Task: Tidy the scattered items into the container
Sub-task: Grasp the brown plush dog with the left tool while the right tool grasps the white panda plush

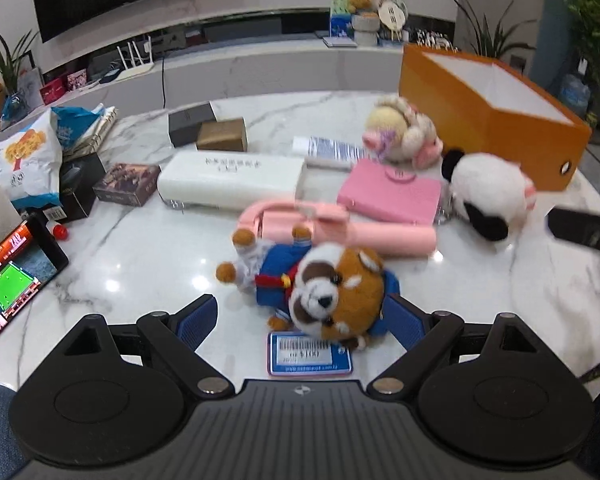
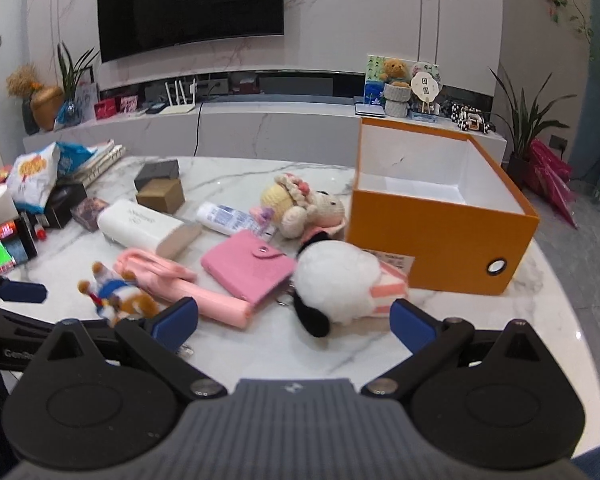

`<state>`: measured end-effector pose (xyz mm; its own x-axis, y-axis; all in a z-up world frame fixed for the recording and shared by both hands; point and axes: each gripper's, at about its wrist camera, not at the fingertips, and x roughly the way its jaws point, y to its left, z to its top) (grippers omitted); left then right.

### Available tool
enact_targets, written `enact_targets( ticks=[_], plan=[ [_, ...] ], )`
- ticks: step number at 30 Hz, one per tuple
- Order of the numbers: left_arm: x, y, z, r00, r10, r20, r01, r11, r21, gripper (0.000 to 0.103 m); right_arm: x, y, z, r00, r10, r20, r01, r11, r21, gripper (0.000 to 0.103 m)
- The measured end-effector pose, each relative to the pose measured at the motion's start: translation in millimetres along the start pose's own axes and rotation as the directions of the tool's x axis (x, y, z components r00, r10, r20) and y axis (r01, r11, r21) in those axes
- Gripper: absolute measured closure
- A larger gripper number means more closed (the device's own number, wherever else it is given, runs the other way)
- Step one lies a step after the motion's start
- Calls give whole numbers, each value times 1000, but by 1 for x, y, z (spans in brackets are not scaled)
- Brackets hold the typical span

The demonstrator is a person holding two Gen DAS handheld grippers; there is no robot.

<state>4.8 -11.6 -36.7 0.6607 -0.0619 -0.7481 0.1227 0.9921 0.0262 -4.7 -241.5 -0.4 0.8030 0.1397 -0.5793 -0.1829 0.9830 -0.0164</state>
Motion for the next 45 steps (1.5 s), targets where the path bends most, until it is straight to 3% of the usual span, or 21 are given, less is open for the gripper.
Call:
enact_targets(
  ticks=[6,15,21,26,32,35,39,45],
  plan=[
    [5,-2,-4,1000,-18,20,17,999,27,0,5,-31,-3,997,-82,-4,82,996,-20,0],
    [8,-7,-2,995,-93,33,92,995,50,0,17,-59,-7,999,-36,-27,37,998,42,0],
    [29,-28,3,998,-57,7,56,996,71,0,30,-61,-6,998,-25,-52,26,1000,16,0],
    [46,-45,-1,1000,-10,-10,10,996,85,0,50,-58,6,999,4,-40,-7,998,-57,0],
    [58,-53,-7,998,65,-6,-64,992,107,0,86,-50,19,998,26,-49,-36,973,-229,0],
    [60,-53,-9,998,59,7,-59,992,112,0,105,-43,19,993,67,-94,-95,934,-346,0],
    [56,-55,-11,994,89,65,-97,985,143,12,126,-35,9,990,61,-131,-118,863,-491,0],
    [52,-51,-12,992,63,105,-77,988,131,16,139,-31,7,985,80,-154,-148,854,-499,0]
  ],
)
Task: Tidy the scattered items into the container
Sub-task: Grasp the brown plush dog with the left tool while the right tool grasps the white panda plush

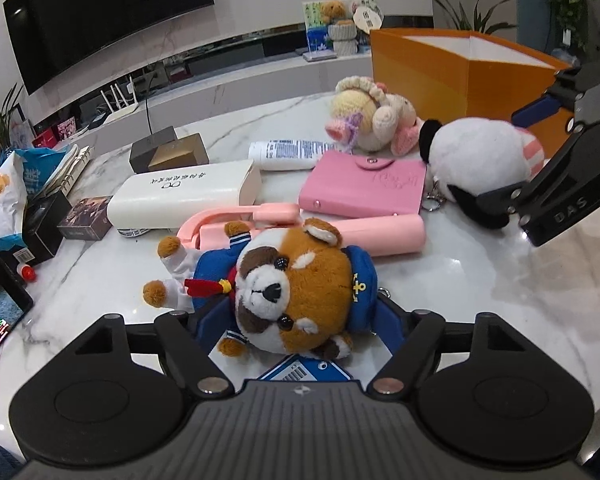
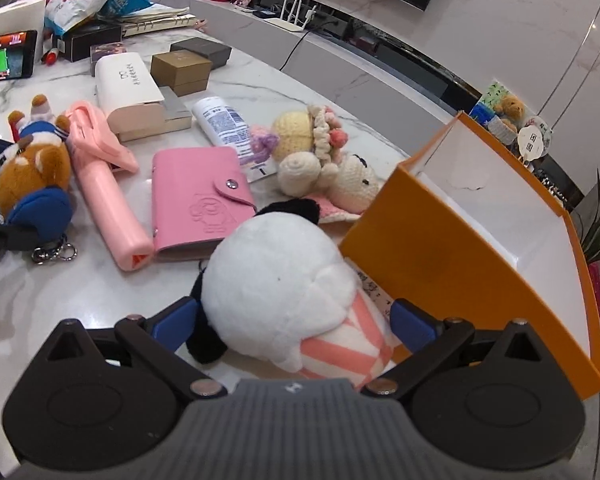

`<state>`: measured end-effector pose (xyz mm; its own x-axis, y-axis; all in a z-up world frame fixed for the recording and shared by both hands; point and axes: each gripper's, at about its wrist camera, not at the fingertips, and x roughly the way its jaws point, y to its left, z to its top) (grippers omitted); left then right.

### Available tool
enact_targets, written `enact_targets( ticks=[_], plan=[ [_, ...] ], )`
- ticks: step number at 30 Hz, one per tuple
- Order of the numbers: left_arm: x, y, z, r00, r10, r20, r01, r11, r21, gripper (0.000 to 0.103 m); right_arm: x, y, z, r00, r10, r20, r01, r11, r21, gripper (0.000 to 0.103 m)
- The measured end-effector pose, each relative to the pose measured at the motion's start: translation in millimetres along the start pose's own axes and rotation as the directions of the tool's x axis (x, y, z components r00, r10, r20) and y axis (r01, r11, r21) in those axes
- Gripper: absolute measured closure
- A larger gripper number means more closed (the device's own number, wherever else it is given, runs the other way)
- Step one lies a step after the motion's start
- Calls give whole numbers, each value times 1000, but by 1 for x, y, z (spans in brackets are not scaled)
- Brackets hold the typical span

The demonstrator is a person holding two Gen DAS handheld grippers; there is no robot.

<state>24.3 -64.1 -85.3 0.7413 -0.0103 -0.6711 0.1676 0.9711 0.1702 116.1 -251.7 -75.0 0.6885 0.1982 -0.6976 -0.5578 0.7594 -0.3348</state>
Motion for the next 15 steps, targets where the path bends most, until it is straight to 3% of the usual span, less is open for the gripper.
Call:
enact_targets(
  ticks=[7,15],
  plan=[
    [-4,6,-4,999,-34,22,34,999,-11,23,0,2,0,1000,-14,-12,15,999,33,0],
    [2,-1,-3,1000,-12,8,12,999,34,21,7,12,-1,999,-48,9,49,998,-51,0]
  ],
)
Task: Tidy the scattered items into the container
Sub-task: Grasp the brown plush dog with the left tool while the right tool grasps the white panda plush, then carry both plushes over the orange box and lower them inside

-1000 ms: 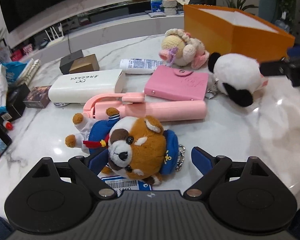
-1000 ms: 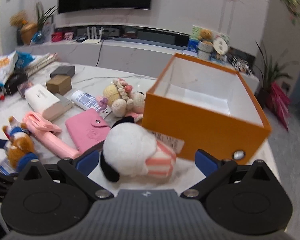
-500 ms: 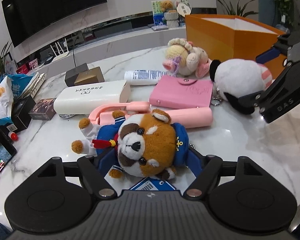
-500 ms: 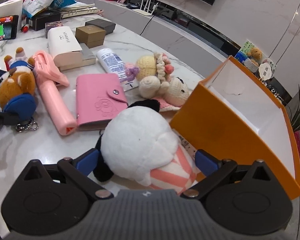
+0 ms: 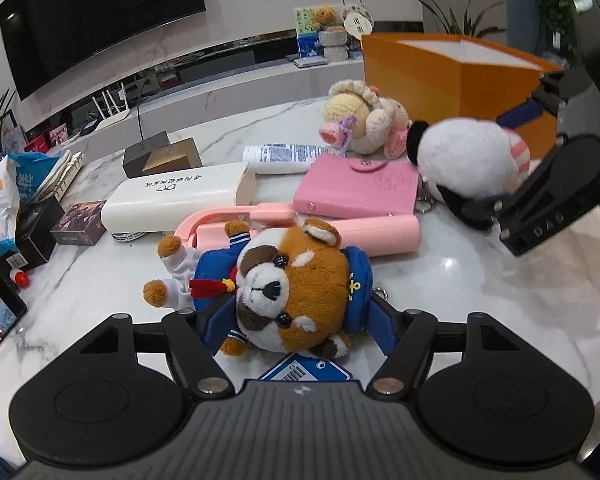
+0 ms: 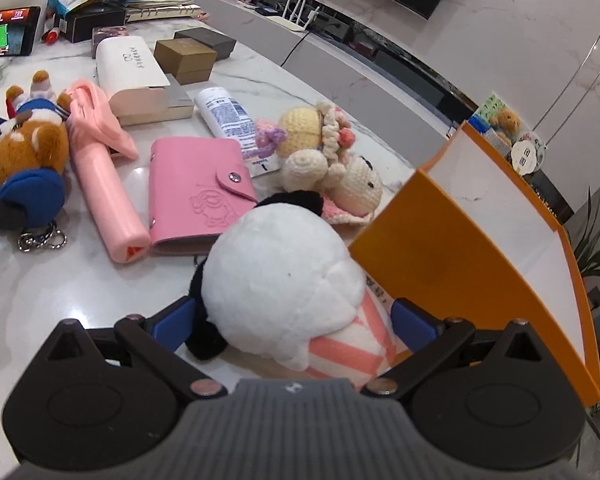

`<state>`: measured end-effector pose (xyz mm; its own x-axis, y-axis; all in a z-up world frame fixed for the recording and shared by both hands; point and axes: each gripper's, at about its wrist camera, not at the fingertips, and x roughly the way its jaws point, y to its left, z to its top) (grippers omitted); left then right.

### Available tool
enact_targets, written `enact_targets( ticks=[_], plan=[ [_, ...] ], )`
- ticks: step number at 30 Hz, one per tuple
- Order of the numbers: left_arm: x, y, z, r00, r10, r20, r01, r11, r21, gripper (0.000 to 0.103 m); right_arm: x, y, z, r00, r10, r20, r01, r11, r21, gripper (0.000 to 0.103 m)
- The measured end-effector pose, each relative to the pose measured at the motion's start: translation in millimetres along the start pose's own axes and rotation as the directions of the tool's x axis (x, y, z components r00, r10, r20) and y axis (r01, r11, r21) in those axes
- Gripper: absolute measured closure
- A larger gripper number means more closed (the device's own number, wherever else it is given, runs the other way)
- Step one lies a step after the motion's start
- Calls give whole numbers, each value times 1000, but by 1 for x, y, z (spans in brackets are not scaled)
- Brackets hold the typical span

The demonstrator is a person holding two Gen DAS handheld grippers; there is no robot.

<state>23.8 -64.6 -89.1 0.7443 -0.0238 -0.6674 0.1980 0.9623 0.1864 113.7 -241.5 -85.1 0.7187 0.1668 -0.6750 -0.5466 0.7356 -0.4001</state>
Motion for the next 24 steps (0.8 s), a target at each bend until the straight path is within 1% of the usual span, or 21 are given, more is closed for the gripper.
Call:
enact_targets(
  ticks=[2,5,10,13,14,15,18,21,24],
  plan=[
    [0,0,1,1000,-4,2,4,1000,-7,21,3,-1,1,1000,-1,4,1,1000,6,0],
    [-1,4,1,1000,-17,9,17,1000,-24,25,4,-1,1,1000,3,5,-3,1000,8,0],
    [-5,9,0,999,-32,14,33,999,-31,31,-1,-9,0,999,39,-10,-39,998,45,12],
    [-10,15,0,999,-39,28,41,998,-49,33,-9,-15,-1,998,59,-9,-58,996,68,20],
    [-12,17,0,999,-42,33,43,998,-54,34,-13,-16,-1,998,63,-7,-62,995,76,25],
    [-14,19,0,998,-45,36,47,997,-57,34,-16,-17,0,998,66,-9,-65,994,84,27],
    [-19,23,0,998,-51,40,54,997,-62,35,-23,-17,-2,996,90,-26,-87,992,88,28],
    [-25,28,0,997,-58,47,62,995,-73,35,-28,-15,-3,995,92,-38,-89,993,78,28],
    [-32,32,1,997,-55,55,59,996,-72,35,-37,-15,-3,995,96,-33,-92,991,97,29]
  ],
)
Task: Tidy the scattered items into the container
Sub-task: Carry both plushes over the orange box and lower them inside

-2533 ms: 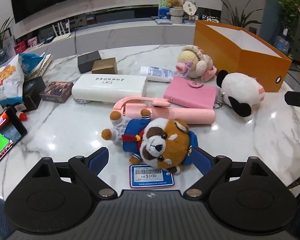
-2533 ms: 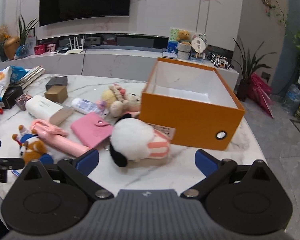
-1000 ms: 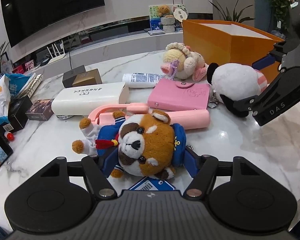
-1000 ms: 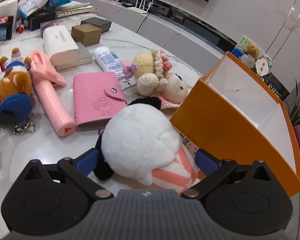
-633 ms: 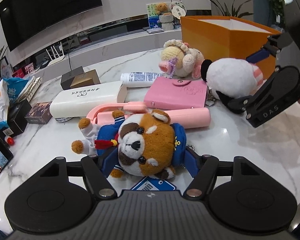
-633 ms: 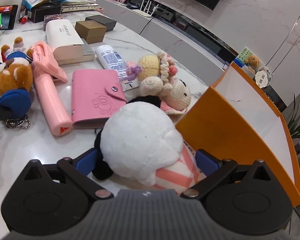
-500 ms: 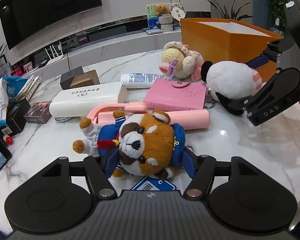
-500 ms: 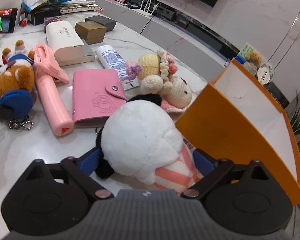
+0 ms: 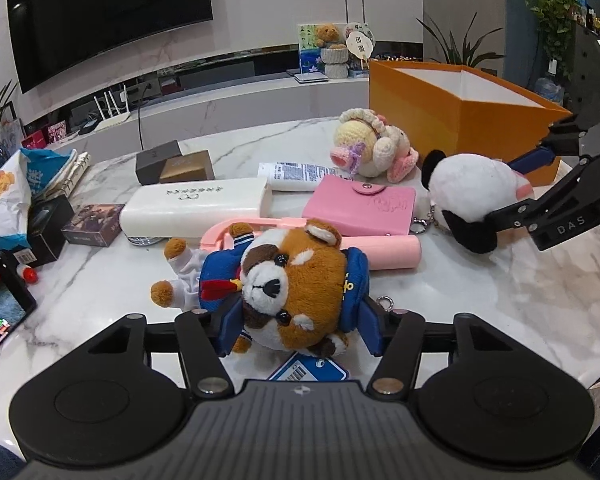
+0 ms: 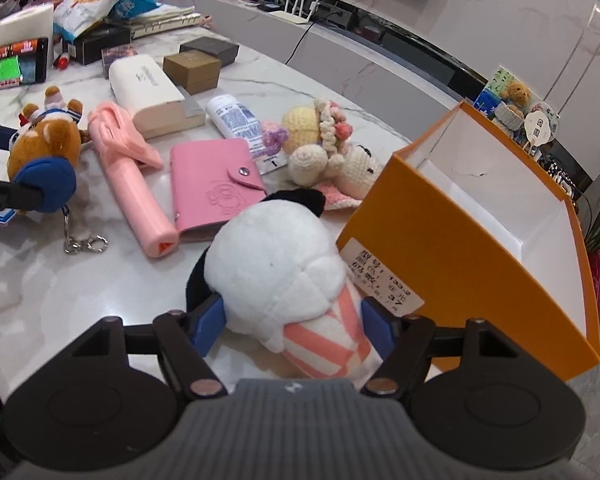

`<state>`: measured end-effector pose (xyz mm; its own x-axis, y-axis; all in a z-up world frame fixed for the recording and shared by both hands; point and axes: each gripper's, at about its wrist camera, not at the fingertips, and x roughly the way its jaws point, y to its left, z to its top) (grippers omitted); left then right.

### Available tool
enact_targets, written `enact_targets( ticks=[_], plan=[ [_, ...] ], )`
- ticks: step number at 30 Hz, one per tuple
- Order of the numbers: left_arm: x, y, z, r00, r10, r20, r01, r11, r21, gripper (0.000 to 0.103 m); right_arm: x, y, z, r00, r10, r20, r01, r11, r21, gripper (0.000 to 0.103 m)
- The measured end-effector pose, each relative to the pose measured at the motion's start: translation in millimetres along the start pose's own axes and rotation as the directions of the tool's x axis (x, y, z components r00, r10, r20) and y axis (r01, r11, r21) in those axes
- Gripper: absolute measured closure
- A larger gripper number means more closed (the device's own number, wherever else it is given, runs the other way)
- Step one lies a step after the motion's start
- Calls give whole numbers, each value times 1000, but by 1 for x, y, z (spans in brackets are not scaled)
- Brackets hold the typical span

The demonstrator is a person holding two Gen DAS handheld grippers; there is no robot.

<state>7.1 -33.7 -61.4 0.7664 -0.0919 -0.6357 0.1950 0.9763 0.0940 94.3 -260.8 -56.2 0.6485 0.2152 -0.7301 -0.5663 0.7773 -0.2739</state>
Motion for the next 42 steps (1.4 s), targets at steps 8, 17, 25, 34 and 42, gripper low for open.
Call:
enact_targets(
  ticks=[8,17,25,34,42],
  plan=[
    [-10,4,5,1000,-8,27,8,1000,-5,35,-25,3,-4,1000,-19,14,19,999,26,30],
    [-21,-3,12,998,-32,57,31,999,14,35,-57,2,-3,998,-57,39,56,998,22,30],
    [-37,-12,37,992,-55,109,48,997,65,35,-97,-6,14,990,-105,96,104,994,21,30],
    [-44,-23,75,982,-103,158,84,989,118,35,-132,-27,29,980,-153,129,150,988,32,30],
    [-39,-39,122,965,-166,205,130,975,179,35,-155,-54,42,969,-204,137,200,979,46,30]
  ],
)
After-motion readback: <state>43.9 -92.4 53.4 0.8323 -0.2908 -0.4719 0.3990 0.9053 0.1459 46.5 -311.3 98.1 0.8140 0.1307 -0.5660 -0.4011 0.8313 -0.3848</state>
